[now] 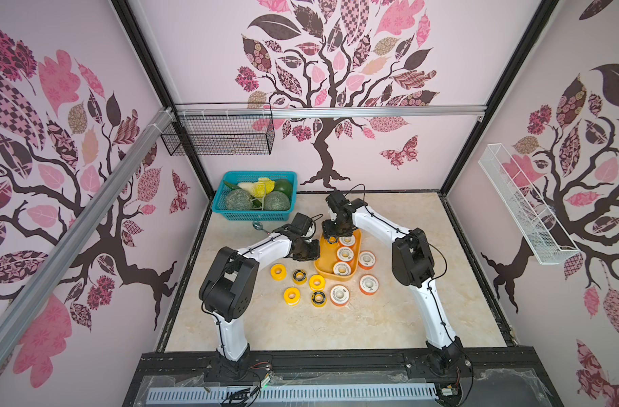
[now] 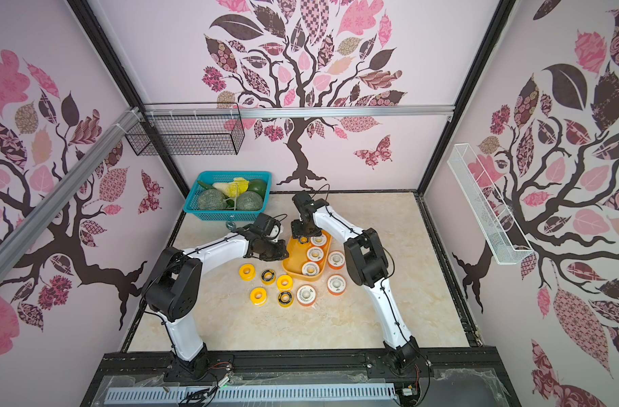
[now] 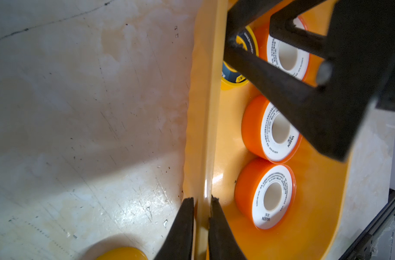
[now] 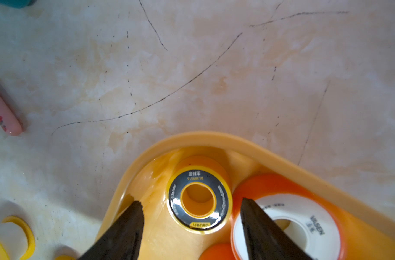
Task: Put the sealing tape into the storage box
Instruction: Place the sealing tape in the storage box, then pick up the sealing tape at the center of the board.
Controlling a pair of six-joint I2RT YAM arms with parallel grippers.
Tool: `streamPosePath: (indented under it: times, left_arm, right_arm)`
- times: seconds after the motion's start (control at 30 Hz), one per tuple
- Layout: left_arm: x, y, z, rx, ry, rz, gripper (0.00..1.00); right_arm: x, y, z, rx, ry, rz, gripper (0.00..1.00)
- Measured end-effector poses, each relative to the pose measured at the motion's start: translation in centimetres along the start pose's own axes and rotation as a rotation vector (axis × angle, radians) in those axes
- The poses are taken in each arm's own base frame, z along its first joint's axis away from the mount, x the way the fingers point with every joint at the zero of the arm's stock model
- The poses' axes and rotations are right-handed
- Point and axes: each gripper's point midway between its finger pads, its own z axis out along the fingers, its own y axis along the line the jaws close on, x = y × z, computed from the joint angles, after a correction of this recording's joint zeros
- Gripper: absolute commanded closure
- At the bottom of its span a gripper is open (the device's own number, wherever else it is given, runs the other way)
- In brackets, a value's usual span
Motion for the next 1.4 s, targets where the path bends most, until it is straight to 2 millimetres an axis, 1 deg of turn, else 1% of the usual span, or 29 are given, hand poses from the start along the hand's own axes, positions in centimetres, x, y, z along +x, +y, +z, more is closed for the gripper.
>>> streamPosePath:
  times: [0.07, 0.13, 0.2, 0.27, 0.37, 0.43, 0.57, 0.67, 0.73, 0.83, 0.93, 1.07, 1.2, 1.3, 1.4]
  left_arm:
    - [0.1, -0.1, 0.0, 0.003, 0.004, 0.002, 0.66]
    - [0.1, -0.1, -0.1, 0.004, 0.006, 0.002, 0.57]
    - [0.0, -0.3, -0.6, 0.006, 0.0, 0.002, 0.48]
    - [-0.3, -0.6, -1.3, 0.011, -0.013, 0.007, 0.42]
    - [-1.3, -1.6, -2.8, 0.025, -0.051, 0.023, 0.36]
    - [-2.0, -2.2, -4.1, 0.034, -0.085, 0.033, 0.35]
    - [-2.8, -2.8, -6.6, 0.033, -0.145, 0.047, 0.35]
    - [-3.2, -2.7, -8.3, 0.025, -0.186, 0.045, 0.35]
    - [-3.2, -2.0, -9.4, 0.01, -0.209, 0.034, 0.35]
    - [-2.6, -0.6, -10.7, -0.033, -0.231, 0.017, 0.34]
    - [-1.3, 0.8, -11.5, -0.08, -0.236, 0.005, 0.34]
    - [0.5, 2.2, -11.9, -0.134, -0.221, 0.002, 0.34]
    - [1.9, 3.3, -12.3, -0.174, -0.207, 0.004, 0.34]
    - [2.7, 3.8, -12.4, -0.195, -0.195, 0.008, 0.34]
    - [3.3, 4.3, -12.1, -0.209, -0.176, 0.013, 0.34]
  right_arm:
    - [0.3, -0.1, -0.4, -0.006, 0.001, 0.002, 0.27]
    - [0.4, -0.2, -1.3, -0.026, -0.002, 0.008, 0.27]
    - [0.4, 0.1, -2.7, -0.064, -0.017, 0.013, 0.27]
    - [0.2, 0.3, -4.3, -0.108, -0.041, 0.019, 0.27]
    - [-0.3, -0.1, -7.1, -0.167, -0.087, 0.036, 0.27]
    - [-0.7, -0.7, -8.6, -0.196, -0.116, 0.053, 0.27]
    - [-0.8, -2.5, -10.7, -0.224, -0.152, 0.087, 0.29]
    - [-0.2, -4.2, -11.1, -0.221, -0.152, 0.116, 0.3]
    - [0.4, -5.0, -11.1, -0.217, -0.143, 0.131, 0.31]
    - [1.8, -6.0, -10.7, -0.218, -0.117, 0.149, 0.32]
    - [3.2, -6.7, -10.3, -0.226, -0.09, 0.17, 0.32]
    - [4.6, -7.6, -9.9, -0.237, -0.075, 0.192, 0.34]
    - [5.5, -8.5, -10.1, -0.241, -0.073, 0.215, 0.38]
    - [5.8, -8.9, -10.0, -0.24, -0.076, 0.226, 0.41]
    - [6.2, -9.3, -9.8, -0.236, -0.073, 0.238, 0.47]
